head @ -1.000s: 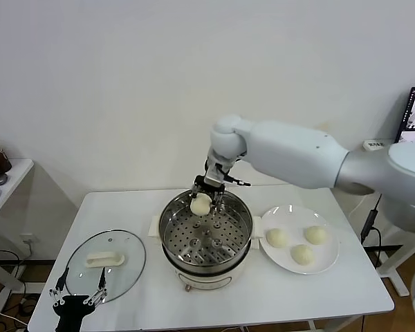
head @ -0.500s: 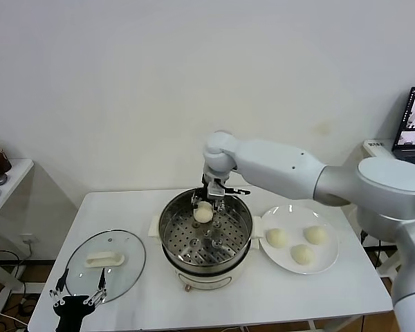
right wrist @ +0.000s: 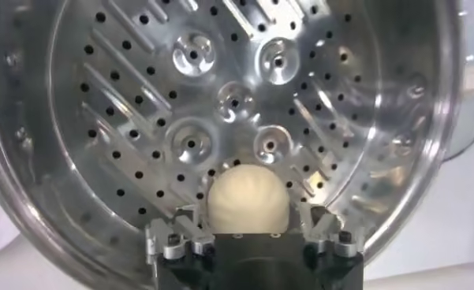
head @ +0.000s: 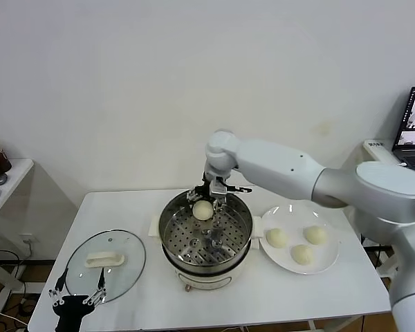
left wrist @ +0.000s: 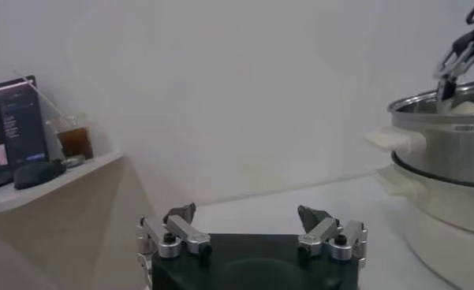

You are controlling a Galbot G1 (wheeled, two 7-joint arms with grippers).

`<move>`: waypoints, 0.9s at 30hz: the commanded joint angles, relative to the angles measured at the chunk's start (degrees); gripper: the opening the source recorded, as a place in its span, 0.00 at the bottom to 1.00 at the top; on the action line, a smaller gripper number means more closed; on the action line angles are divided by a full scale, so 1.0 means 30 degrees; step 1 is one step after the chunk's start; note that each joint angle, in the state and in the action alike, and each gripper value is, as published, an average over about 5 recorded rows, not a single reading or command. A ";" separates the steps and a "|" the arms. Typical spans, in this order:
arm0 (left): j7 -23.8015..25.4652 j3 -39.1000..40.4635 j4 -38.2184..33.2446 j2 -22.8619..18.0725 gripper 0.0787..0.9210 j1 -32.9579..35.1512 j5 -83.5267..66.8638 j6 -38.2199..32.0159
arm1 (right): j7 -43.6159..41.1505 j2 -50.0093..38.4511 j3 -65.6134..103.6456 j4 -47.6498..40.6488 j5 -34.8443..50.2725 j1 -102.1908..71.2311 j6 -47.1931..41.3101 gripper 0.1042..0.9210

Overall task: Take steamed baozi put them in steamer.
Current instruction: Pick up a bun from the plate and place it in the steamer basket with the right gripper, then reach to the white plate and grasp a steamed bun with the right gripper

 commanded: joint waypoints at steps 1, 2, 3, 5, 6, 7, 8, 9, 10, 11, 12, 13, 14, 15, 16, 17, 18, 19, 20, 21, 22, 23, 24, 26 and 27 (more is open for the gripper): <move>0.0009 -0.0015 -0.0073 0.0043 0.88 0.0006 -0.0021 -0.0003 | -0.1099 -0.2968 -0.0426 0.3945 0.5324 0.2344 -0.7183 0.88; 0.0011 -0.0023 -0.0099 0.0078 0.88 -0.0010 -0.0031 -0.0007 | -0.1228 -0.3727 -0.0494 0.4749 0.6044 0.2687 -0.8992 0.88; 0.0003 -0.0025 -0.0128 0.0109 0.88 -0.0041 -0.0040 -0.0030 | -0.1320 -0.4627 -0.0579 0.5551 0.6717 0.3037 -1.0761 0.88; -0.0043 -0.0014 -0.0204 0.0161 0.88 -0.0120 -0.0062 -0.0101 | -0.1358 -0.6191 -0.0708 0.6762 0.7514 0.3520 -1.3488 0.88; -0.0081 -0.0002 -0.0247 0.0185 0.88 -0.0163 -0.0074 -0.0143 | -0.1312 -0.6901 -0.0750 0.7191 0.7644 0.3631 -1.4488 0.88; -0.0123 0.0010 -0.0295 0.0201 0.88 -0.0215 -0.0081 -0.0187 | -0.1265 -0.7653 -0.0781 0.7604 0.7675 0.3695 -1.5434 0.88; -0.0153 0.0022 -0.0336 0.0215 0.88 -0.0258 -0.0076 -0.0211 | -0.1206 -0.8348 -0.0784 0.7899 0.7563 0.3670 -1.6279 0.88; -0.0176 0.0039 -0.0372 0.0240 0.88 -0.0295 -0.0064 -0.0228 | -0.1145 -0.9026 -0.0779 0.8169 0.7398 0.3618 -1.6963 0.88; -0.0190 0.0059 -0.0400 0.0264 0.88 -0.0326 -0.0048 -0.0236 | -0.1074 -0.9775 -0.0789 0.8355 0.7152 0.3486 -1.7607 0.88; -0.0194 0.0081 -0.0423 0.0287 0.88 -0.0349 -0.0019 -0.0239 | -0.1007 -1.0496 -0.0808 0.8493 0.6935 0.3314 -1.8169 0.88; -0.0194 0.0107 -0.0436 0.0315 0.88 -0.0357 0.0013 -0.0240 | -0.0939 -1.1218 -0.0829 0.8578 0.6762 0.3100 -1.8602 0.88; -0.0196 0.0137 -0.0438 0.0346 0.88 -0.0362 0.0042 -0.0248 | -0.0897 -1.1867 -0.0845 0.8608 0.6622 0.2831 -1.8821 0.88; -0.0209 0.0166 -0.0417 0.0365 0.88 -0.0378 0.0079 -0.0273 | -0.0868 -1.2552 -0.0853 0.8610 0.6438 0.2481 -1.8967 0.88; -0.0224 0.0191 -0.0384 0.0372 0.88 -0.0401 0.0121 -0.0304 | -0.0873 -1.3045 -0.0819 0.8553 0.6248 0.2055 -1.8855 0.88; -0.0242 0.0213 -0.0336 0.0369 0.88 -0.0434 0.0184 -0.0348 | -0.0883 -1.3481 -0.0738 0.8453 0.5943 0.1533 -1.8578 0.88; -0.0259 0.0241 -0.0284 0.0360 0.88 -0.0473 0.0260 -0.0398 | -0.0904 -1.3828 -0.0557 0.8297 0.5481 0.0852 -1.8208 0.88; -0.0277 0.0266 -0.0236 0.0348 0.88 -0.0512 0.0338 -0.0443 | -0.0923 -1.4092 -0.0344 0.8131 0.5011 0.0170 -1.7870 0.88; -0.0282 0.0284 -0.0206 0.0333 0.88 -0.0547 0.0419 -0.0469 | -0.0941 -1.4268 0.0026 0.7920 0.4545 -0.0656 -1.7511 0.88; -0.0281 0.0300 -0.0185 0.0321 0.88 -0.0580 0.0504 -0.0490 | -0.0955 -1.4383 0.0482 0.7676 0.4068 -0.1473 -1.7159 0.88; -0.0280 0.0313 -0.0177 0.0314 0.88 -0.0605 0.0562 -0.0496 | -0.0965 -1.4413 0.0935 0.7438 0.3699 -0.2231 -1.6876 0.88; -0.0283 0.0313 -0.0177 0.0308 0.88 -0.0629 0.0607 -0.0490 | -0.0968 -1.4368 0.1455 0.7169 0.3459 -0.2949 -1.6622 0.88; -0.0292 0.0305 -0.0177 0.0299 0.88 -0.0654 0.0659 -0.0480 | -0.0975 -1.4244 0.2016 0.6863 0.3227 -0.3654 -1.6355 0.88; -0.0305 0.0293 -0.0177 0.0293 0.88 -0.0673 0.0704 -0.0468 | -0.0985 -1.4097 0.2441 0.6611 0.3047 -0.4179 -1.6143 0.88; -0.0338 0.0252 -0.0180 0.0270 0.88 -0.0688 0.0814 -0.0448 | -0.1037 -1.3581 0.3222 0.5955 0.2674 -0.5155 -1.5737 0.88; -0.0348 0.0228 -0.0187 0.0253 0.88 -0.0678 0.0877 -0.0444 | -0.1060 -1.3236 0.3487 0.5620 0.2505 -0.5510 -1.5596 0.88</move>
